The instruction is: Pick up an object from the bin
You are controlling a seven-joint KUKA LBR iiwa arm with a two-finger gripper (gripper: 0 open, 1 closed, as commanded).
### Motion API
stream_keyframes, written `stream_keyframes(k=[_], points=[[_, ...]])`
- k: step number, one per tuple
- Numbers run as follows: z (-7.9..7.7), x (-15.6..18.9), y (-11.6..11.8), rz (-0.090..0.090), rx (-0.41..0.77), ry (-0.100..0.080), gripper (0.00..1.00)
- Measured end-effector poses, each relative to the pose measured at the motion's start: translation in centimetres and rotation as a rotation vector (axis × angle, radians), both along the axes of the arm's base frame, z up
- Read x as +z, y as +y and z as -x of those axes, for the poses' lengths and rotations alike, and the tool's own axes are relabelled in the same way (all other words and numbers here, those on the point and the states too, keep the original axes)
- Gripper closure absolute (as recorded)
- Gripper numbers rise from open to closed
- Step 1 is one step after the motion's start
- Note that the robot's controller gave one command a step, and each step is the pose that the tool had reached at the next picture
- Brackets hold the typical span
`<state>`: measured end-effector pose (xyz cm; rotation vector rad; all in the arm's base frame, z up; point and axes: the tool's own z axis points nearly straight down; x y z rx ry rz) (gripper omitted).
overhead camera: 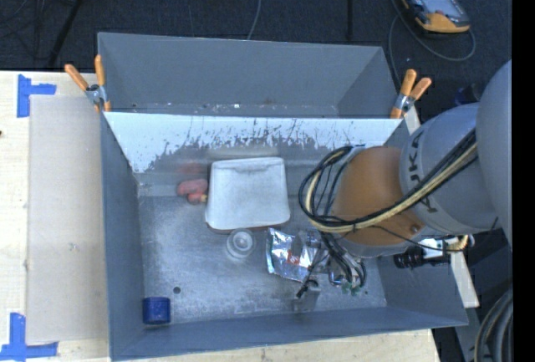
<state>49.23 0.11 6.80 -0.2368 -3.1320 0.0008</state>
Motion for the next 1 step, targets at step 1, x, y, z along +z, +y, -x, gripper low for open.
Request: stream_keyframes(k=[1], points=[[0.01, 0.00, -0.01, 0.000, 0.001, 0.001, 1.00]])
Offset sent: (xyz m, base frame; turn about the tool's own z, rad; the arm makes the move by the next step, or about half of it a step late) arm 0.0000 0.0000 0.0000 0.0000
